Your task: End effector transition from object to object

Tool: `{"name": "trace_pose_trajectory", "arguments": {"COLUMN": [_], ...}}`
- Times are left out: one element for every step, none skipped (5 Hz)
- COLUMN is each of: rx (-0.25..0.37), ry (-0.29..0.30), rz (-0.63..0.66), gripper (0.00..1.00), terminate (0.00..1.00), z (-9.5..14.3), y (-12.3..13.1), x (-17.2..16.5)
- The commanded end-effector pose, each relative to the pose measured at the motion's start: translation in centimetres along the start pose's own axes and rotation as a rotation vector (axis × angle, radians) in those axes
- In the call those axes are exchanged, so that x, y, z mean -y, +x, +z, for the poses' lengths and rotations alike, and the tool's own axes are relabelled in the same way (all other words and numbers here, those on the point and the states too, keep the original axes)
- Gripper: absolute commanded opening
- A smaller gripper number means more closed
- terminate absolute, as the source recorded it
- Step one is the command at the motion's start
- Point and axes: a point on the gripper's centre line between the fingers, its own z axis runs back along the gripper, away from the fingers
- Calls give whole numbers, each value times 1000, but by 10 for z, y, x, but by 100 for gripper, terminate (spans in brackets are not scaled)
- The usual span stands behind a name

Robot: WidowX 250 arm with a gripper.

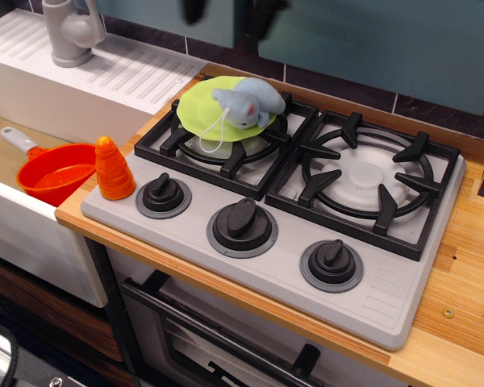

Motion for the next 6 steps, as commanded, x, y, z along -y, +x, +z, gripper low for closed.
{"name": "trace_pose_trajectory", "arguments": {"rx": [117, 142, 177, 214, 209, 219], "ry": [-12, -16, -18, -19, -5, 26], "rz": [-12, -20, -41, -35, -15, 3], "gripper": [100, 100, 100, 100, 100, 100], "terminate": [0, 0, 0, 0, 0, 0], "z": [-7, -24, -53, -76, -78, -84], "y": [-20, -24, -31, -41, -49, -57], "x": [-13, -16, -24, -23, -24, -28]}}
